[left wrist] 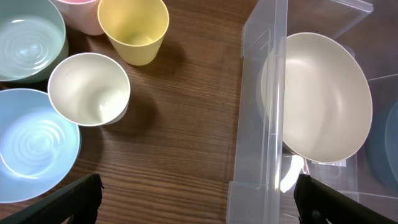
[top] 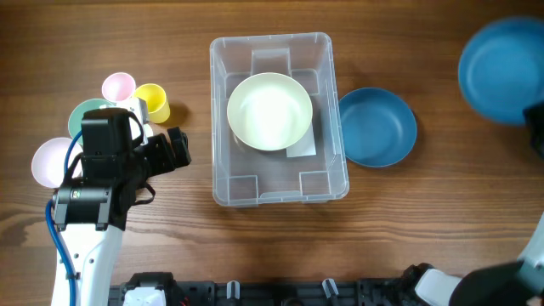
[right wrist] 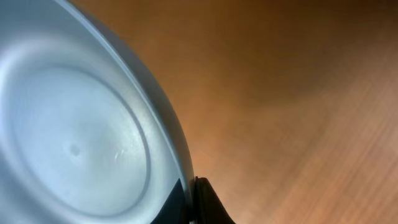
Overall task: Pack container
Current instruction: 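Place the teal bowl on top of the cream bowl in the bin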
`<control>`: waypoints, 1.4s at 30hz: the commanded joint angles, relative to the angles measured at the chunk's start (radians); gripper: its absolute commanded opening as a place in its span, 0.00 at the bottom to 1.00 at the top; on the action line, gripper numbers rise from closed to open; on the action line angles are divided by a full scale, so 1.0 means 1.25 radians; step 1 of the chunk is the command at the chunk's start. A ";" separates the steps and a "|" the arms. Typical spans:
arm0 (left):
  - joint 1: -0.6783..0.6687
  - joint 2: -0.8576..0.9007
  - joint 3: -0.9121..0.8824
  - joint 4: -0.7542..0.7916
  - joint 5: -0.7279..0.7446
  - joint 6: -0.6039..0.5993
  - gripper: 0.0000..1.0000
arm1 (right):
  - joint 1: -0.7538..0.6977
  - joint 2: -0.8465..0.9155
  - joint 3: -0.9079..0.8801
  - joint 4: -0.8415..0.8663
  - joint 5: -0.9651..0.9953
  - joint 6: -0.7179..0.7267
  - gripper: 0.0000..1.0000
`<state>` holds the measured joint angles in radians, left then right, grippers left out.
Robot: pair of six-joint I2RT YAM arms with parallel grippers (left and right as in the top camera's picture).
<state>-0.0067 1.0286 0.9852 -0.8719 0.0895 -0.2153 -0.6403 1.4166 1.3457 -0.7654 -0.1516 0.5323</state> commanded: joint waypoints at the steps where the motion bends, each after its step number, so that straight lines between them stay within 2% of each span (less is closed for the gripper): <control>1: -0.003 -0.001 0.014 0.000 0.015 -0.004 1.00 | 0.140 -0.034 0.110 -0.028 -0.078 -0.105 0.05; 5: -0.003 -0.001 0.014 -0.001 0.015 -0.004 1.00 | 0.402 -0.022 0.156 -0.037 -0.067 -0.187 0.04; 9: -0.003 -0.001 0.014 -0.001 0.015 -0.004 1.00 | 0.656 0.050 0.157 -0.023 0.080 -0.217 0.04; 13: -0.003 -0.001 0.013 -0.001 0.015 -0.004 1.00 | 0.757 0.188 0.203 -0.025 0.107 -0.191 0.04; 19: -0.003 -0.001 0.012 -0.001 0.015 -0.004 1.00 | 0.761 0.341 0.218 -0.031 0.057 -0.190 0.04; 25: -0.003 -0.001 0.012 -0.004 0.015 -0.004 1.00 | 0.766 0.364 0.218 -0.028 0.050 -0.195 0.04; 26: -0.003 -0.001 0.012 -0.005 0.015 -0.004 1.00 | 0.766 0.364 0.218 -0.028 0.045 -0.196 0.11; 27: -0.003 -0.001 0.012 -0.006 0.015 -0.004 1.00 | 0.766 0.364 0.218 -0.028 0.042 -0.196 0.32; 29: -0.003 -0.001 0.012 -0.007 0.015 -0.005 1.00 | 0.766 0.364 0.218 -0.027 0.029 -0.206 0.51; 30: -0.003 -0.001 0.012 -0.007 0.015 -0.004 1.00 | 0.766 0.364 0.218 -0.028 0.024 -0.214 0.65; 33: -0.003 -0.001 0.012 -0.007 0.015 -0.004 1.00 | 0.764 0.359 0.218 -0.037 0.025 -0.213 0.67; 37: -0.003 -0.001 0.012 -0.007 0.015 -0.004 1.00 | 0.725 0.277 0.218 -0.057 0.120 -0.124 0.68; 41: -0.003 -0.001 0.013 -0.007 0.015 -0.004 1.00 | 0.590 0.154 0.218 -0.149 0.177 0.001 0.68; 42: -0.003 -0.001 0.012 -0.007 0.015 -0.004 1.00 | 0.523 0.130 0.217 -0.198 0.185 0.056 0.72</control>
<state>-0.0067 1.0286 0.9852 -0.8803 0.0891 -0.2153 0.1562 1.6833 1.5944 -0.9375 -0.0021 0.4339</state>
